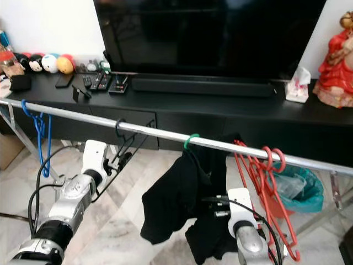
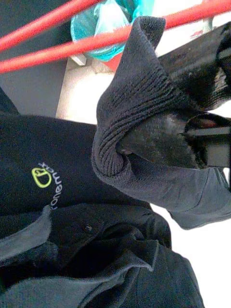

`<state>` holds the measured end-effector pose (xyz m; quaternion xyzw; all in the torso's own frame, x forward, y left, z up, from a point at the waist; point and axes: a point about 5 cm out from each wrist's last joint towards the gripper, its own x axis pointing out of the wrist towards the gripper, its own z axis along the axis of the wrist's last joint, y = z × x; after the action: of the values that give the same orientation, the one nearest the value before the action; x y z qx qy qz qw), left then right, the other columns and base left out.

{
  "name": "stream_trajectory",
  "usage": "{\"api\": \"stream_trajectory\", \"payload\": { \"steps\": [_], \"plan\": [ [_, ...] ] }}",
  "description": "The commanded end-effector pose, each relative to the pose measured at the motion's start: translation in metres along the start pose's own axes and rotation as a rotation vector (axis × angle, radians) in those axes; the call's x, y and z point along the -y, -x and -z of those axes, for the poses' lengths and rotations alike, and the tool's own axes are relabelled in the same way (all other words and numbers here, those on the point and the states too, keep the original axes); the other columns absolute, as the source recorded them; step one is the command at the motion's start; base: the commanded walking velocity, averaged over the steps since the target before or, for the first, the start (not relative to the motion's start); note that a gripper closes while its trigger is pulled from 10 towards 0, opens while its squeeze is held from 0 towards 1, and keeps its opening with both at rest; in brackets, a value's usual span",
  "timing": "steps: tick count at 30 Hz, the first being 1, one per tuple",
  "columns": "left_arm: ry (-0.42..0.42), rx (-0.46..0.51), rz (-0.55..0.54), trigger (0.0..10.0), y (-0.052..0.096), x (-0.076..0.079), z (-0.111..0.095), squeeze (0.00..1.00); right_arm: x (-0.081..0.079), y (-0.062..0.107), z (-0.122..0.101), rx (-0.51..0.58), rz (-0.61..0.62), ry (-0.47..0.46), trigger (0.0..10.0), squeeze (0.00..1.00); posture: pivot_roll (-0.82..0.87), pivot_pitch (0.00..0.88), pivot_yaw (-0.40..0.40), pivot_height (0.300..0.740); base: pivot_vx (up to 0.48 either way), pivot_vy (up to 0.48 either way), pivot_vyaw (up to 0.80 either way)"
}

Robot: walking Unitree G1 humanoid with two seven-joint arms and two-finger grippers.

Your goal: Hang hanger

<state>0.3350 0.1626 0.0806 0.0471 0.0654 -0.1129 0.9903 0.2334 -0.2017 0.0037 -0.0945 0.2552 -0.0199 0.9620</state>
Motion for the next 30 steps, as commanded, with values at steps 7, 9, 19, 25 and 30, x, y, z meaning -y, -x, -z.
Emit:
{"api": "stream_trajectory", "payload": {
  "steps": [7, 9, 19, 25, 30],
  "plan": [
    [0.003, 0.007, -0.002, 10.0, -0.001, -0.003, -0.002, 0.00, -0.002, -0.003, -0.004, 0.011, -0.014, -0.012, 10.0, 0.00, -0.04, 0.000, 0.013, 0.740, 0.379, 0.000, 0.00],
    [-0.002, 0.002, 0.020, 10.0, -0.001, -0.001, -0.001, 0.00, -0.003, -0.003, -0.004, 0.010, -0.015, -0.011, 10.0, 0.00, -0.04, 0.000, 0.013, 0.740, 0.000, 0.000, 0.00],
    [-0.013, -0.040, 0.030, 10.0, 0.004, -0.008, 0.007, 0.00, -0.003, -0.003, -0.004, 0.009, -0.016, -0.011, 10.0, 0.00, -0.04, 0.000, 0.012, 0.740, 0.000, 0.000, 0.00],
    [-0.014, -0.048, 0.037, 10.0, 0.005, -0.008, 0.008, 0.00, -0.005, -0.004, -0.005, 0.012, -0.020, -0.012, 10.0, 0.00, -0.04, 0.000, 0.013, 0.740, 0.000, 0.000, 0.00],
    [-0.006, -0.046, 0.075, 4.9, 0.006, -0.004, 0.009, 0.00, -0.005, -0.003, -0.005, 0.013, -0.019, -0.011, 10.0, 0.00, -0.04, 0.000, 0.013, 0.740, 0.000, 0.000, 0.00]
  ]
}}
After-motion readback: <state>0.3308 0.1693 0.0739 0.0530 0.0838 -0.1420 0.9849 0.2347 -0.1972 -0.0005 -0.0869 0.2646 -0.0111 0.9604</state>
